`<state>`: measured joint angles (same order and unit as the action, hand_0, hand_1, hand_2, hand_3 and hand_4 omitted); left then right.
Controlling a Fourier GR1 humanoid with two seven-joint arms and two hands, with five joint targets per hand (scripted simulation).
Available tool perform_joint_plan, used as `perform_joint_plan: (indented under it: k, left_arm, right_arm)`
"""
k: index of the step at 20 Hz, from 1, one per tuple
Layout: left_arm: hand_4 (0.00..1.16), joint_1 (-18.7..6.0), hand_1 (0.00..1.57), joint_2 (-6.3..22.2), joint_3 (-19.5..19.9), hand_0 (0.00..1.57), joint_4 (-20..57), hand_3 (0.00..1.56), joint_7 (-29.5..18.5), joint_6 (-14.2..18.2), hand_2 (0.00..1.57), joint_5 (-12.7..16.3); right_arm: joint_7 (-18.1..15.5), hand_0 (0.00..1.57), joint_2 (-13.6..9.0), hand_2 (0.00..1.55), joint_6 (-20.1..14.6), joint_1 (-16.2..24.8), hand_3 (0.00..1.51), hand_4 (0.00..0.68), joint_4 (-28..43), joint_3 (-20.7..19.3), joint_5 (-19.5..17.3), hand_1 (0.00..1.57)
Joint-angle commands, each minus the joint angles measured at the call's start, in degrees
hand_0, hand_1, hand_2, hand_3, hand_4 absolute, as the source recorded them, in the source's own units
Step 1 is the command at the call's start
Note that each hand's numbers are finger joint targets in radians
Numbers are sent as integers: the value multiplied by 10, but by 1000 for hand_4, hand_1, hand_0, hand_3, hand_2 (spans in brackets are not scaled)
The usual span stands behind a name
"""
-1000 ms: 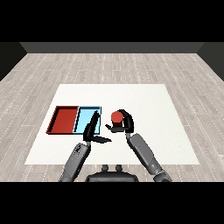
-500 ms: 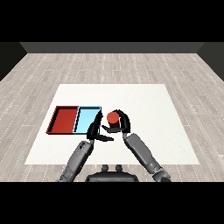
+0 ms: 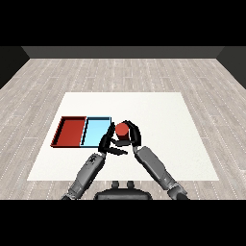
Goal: Pick the red can and put it in the red box
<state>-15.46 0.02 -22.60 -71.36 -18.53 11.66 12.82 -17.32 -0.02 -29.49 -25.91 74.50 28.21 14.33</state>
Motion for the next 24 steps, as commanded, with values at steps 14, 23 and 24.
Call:
perform_joint_plan:
  k: [14,23,24]
  left_arm:
    - [0,-61,0,0,-39,0,26,0,-10,36,0,48]
    - [949,-70,1331,0,-73,1331,46,1355,0,199,1414,96]
    - [988,-56,1571,0,-86,1571,53,1486,-12,198,1564,86]
  right_arm:
    - [26,1482,0,1455,-27,-25,1372,632,13,43,10,1482]
    - [-28,1408,0,1446,-79,-70,1366,627,-45,111,88,1408]
    - [-30,1479,0,1455,-80,-31,1367,632,-11,115,76,1479]
